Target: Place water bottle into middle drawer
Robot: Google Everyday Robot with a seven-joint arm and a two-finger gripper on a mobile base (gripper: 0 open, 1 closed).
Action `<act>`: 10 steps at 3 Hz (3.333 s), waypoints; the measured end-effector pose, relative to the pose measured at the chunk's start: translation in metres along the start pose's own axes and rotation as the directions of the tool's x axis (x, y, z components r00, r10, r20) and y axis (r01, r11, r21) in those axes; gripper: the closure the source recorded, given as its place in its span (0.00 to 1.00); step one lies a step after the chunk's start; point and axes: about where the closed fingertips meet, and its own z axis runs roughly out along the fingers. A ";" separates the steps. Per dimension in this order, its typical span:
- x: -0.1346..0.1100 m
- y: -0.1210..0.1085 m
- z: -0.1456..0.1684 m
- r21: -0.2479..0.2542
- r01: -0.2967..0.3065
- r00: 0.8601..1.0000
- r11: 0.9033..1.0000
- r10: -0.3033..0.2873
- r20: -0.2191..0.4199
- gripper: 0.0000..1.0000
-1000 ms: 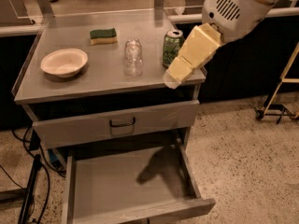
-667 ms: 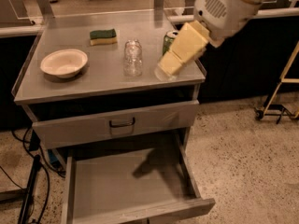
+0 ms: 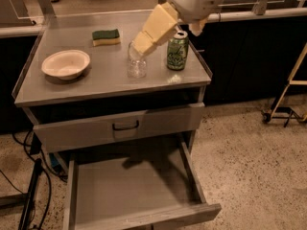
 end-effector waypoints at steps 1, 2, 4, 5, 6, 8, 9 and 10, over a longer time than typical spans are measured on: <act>-0.013 0.005 0.007 -0.011 0.004 1.000 1.000 -0.004 0.007 0.00; -0.035 0.007 0.017 -0.012 0.016 1.000 1.000 -0.016 0.002 0.00; -0.071 0.003 0.042 -0.015 0.030 1.000 0.999 -0.030 0.004 0.00; -0.087 -0.007 0.055 -0.001 0.034 0.999 0.999 -0.034 0.005 0.00; -0.100 -0.016 0.064 0.013 0.035 0.999 0.999 -0.035 -0.002 0.00; -0.120 -0.032 0.093 0.034 0.031 0.999 0.999 -0.030 -0.040 0.00; -0.126 -0.041 0.103 0.042 0.021 0.999 0.999 -0.019 -0.048 0.00; -0.131 -0.054 0.114 0.045 0.003 0.999 0.999 0.000 -0.054 0.00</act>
Offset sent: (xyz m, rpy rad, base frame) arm 0.0375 0.0533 0.0005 -0.0136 0.0150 0.0373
